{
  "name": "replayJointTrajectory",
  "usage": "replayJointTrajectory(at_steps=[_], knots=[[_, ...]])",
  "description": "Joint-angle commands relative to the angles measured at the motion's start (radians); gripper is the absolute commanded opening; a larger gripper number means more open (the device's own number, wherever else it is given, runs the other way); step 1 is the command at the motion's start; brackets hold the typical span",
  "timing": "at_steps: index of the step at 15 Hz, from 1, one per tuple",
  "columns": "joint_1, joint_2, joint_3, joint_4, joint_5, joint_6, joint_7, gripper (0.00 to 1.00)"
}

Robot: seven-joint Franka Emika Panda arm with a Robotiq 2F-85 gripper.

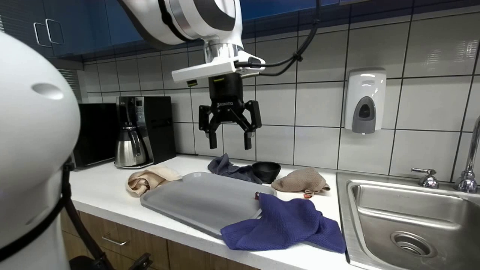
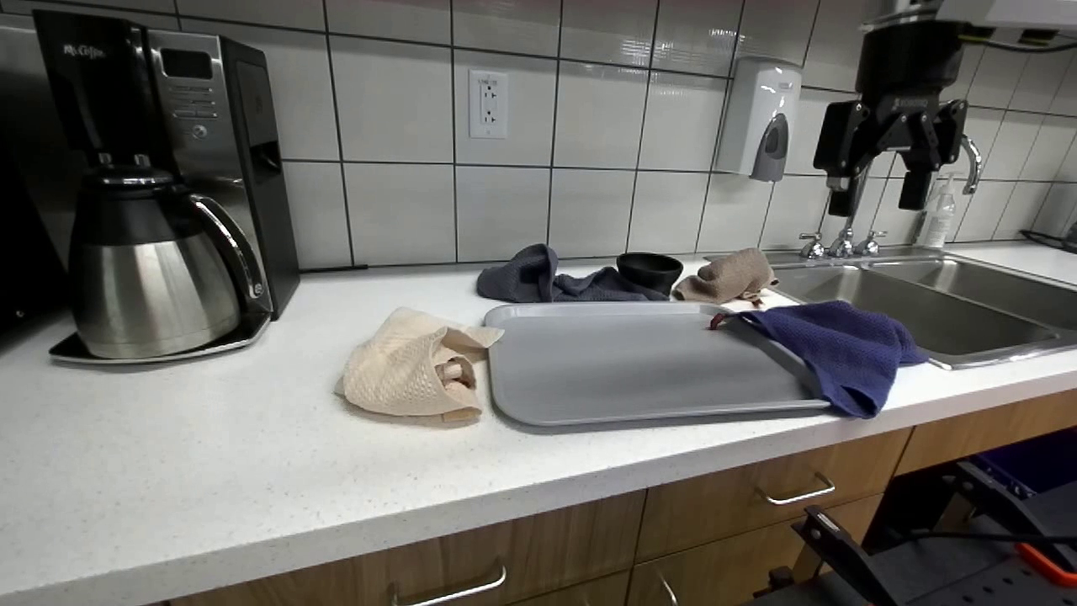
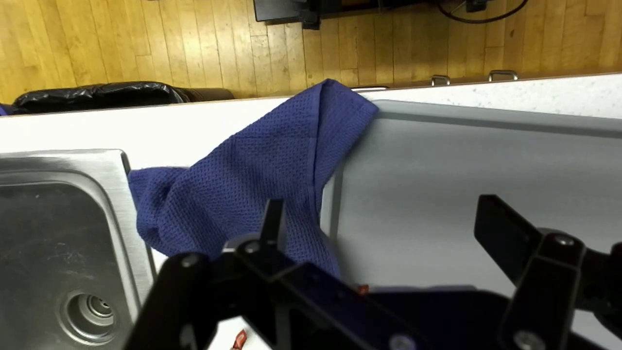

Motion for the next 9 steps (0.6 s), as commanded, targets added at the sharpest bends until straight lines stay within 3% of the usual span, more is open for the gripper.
replayJointTrajectory(at_steps=[1, 9], knots=[[-0.031, 0.066, -0.033, 0.000, -0.042, 0.073, -0.109, 1.00], [-0.058, 0.252, -0.116, 0.045, -0.078, 0.239, -0.329, 1.00]])
